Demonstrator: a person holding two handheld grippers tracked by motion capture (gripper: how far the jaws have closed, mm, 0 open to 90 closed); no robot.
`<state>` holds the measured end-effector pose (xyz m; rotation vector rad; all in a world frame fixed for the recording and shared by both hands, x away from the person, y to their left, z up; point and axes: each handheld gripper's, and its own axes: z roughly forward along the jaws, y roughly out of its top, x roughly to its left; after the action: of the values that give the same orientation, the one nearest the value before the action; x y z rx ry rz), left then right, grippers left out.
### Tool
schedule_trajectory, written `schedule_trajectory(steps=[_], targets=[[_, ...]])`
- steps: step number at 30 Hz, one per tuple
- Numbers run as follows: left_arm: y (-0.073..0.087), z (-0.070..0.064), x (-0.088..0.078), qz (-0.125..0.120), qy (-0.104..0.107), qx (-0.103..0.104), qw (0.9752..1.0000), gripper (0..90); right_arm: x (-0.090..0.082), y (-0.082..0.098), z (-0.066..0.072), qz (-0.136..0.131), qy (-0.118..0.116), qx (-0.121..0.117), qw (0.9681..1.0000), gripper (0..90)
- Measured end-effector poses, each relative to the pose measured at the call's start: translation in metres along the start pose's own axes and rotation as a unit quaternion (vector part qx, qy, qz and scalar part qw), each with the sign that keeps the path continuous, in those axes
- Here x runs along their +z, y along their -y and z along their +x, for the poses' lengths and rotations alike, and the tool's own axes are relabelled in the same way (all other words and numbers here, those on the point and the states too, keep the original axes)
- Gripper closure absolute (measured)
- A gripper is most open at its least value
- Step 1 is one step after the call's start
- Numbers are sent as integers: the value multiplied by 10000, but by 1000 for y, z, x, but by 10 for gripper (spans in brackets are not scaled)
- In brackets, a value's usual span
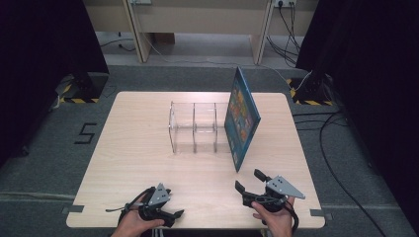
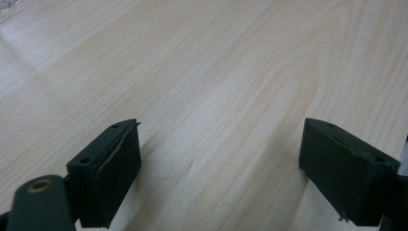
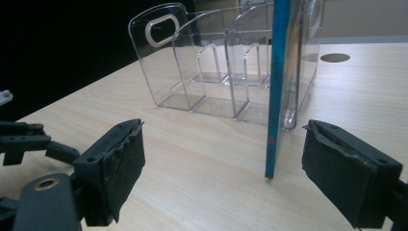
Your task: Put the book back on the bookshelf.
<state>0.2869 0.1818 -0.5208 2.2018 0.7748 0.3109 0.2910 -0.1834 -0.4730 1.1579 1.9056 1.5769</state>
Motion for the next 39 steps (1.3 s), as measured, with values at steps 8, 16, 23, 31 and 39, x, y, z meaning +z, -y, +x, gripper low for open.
schedule_trajectory(steps=[8,16,23,31,39], targets=[[0,0,0,-2,2,7,10000,135,-6,5,3,65,-99,-7,9999,159],[0,0,0,-2,0,7,10000,136,-11,9,5,154,-111,-49,9998,159],[0,0,0,2,3,8,10000,136,-16,14,7,234,-141,-88,9996,159],[0,-1,0,14,15,12,10000,136,-24,21,9,409,-208,-108,9989,157],[0,-1,0,17,21,15,10000,136,-32,29,13,603,-273,-109,9977,156]])
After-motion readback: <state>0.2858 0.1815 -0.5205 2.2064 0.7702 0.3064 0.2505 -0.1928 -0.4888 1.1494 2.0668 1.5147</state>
